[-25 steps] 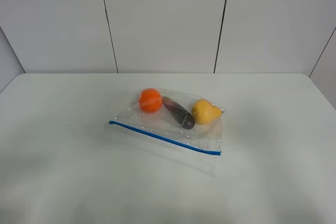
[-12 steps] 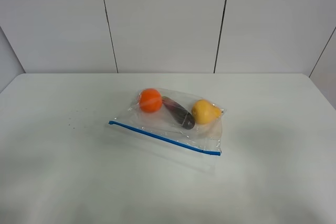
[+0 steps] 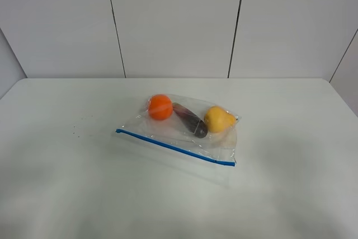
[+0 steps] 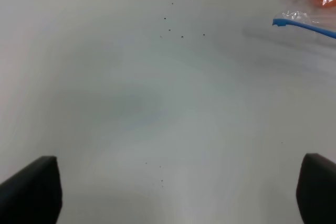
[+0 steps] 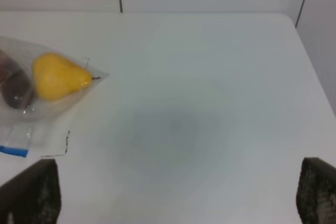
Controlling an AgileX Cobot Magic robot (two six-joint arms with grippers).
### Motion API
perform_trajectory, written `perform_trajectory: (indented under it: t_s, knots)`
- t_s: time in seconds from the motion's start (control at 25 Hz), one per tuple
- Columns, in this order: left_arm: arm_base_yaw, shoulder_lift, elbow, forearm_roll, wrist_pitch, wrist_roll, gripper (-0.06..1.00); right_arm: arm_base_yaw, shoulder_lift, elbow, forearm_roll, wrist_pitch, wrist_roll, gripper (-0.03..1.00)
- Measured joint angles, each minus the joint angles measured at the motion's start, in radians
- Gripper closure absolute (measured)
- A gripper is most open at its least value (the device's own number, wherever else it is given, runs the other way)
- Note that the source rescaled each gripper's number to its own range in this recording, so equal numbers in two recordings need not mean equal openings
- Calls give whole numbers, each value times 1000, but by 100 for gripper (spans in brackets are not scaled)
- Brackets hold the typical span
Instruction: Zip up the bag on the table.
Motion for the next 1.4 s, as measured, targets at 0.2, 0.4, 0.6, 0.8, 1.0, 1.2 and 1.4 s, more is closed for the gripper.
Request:
perform_trajectory:
  t_s: [0.2, 0.4, 0.6, 0.8, 1.0, 1.2, 1.4]
  knots:
    - [0, 0, 0, 0, 0, 0, -6, 0, 0, 23, 0, -2, 0, -3]
    - [0, 0, 0, 0, 0, 0, -6, 0, 0, 23, 0, -2, 0, -3]
    - [0, 0, 0, 0, 0, 0, -6, 0, 0, 23, 0, -2, 0, -3]
    - [0, 0, 0, 0, 0, 0, -6, 0, 0, 23, 0, -2, 0, -3]
    - [0, 0, 0, 0, 0, 0, -6, 0, 0, 23, 0, -2, 0, -3]
    - [0, 0, 0, 0, 0, 0, -6, 0, 0, 23, 0, -2, 0, -3]
    - [0, 0, 0, 0, 0, 0, -6, 0, 0, 23, 0, -2, 0, -3]
